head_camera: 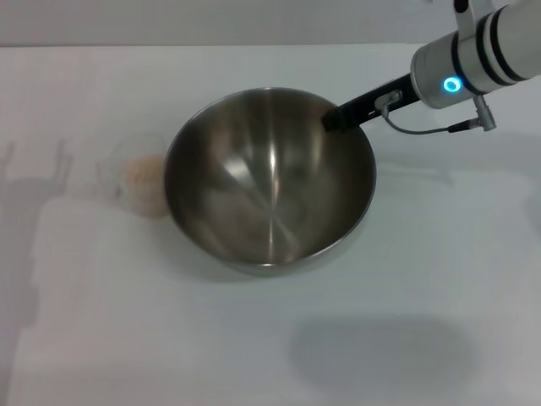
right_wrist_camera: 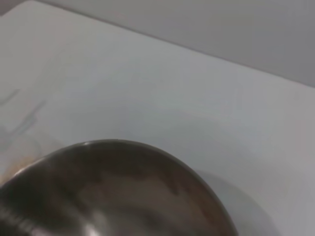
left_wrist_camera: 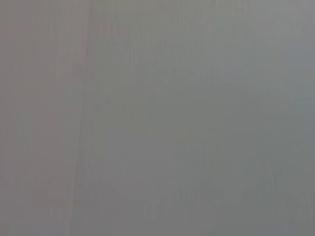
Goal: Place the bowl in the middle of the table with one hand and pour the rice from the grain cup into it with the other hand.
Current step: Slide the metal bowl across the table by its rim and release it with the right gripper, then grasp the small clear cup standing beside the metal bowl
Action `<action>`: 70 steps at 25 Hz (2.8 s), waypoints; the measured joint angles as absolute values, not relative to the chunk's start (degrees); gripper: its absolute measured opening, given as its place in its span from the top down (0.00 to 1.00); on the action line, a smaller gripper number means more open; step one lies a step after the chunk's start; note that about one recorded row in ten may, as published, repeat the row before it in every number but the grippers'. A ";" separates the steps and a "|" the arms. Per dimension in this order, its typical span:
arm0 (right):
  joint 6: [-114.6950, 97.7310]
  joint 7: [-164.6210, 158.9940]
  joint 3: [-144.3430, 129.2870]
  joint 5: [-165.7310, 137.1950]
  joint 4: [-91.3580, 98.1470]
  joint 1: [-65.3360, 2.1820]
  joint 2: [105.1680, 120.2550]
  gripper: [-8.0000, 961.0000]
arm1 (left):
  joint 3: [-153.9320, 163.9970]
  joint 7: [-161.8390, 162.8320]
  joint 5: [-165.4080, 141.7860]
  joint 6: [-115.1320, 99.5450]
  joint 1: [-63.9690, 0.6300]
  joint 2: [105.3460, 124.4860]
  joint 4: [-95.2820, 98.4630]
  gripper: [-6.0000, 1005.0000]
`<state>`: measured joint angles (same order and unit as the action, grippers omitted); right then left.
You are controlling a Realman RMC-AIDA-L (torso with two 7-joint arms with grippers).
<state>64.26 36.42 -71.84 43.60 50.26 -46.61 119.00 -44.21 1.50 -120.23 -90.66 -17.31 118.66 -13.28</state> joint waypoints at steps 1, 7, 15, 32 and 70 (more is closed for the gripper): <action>64.38 36.41 -72.19 43.60 50.08 -46.73 119.00 0.96 | -44.21 1.50 -120.23 -90.66 -17.32 118.66 -13.28 0.33; 64.99 36.14 -73.50 43.45 50.38 -46.84 119.00 0.95 | -44.21 1.50 -120.24 -90.76 -17.28 118.71 -13.27 0.33; 65.39 35.62 -73.16 42.11 50.75 -46.87 118.86 0.89 | -44.21 1.50 -120.53 -91.23 -17.19 118.74 -13.42 0.33; 62.88 35.00 -73.52 39.51 63.63 -44.70 119.09 0.57 | -44.21 1.50 -120.23 -91.44 -16.93 118.74 -13.29 0.34; -74.63 3.18 -125.56 40.98 29.53 -31.74 119.45 0.57 | -41.51 1.40 -120.64 -91.62 -14.51 119.09 -12.91 0.35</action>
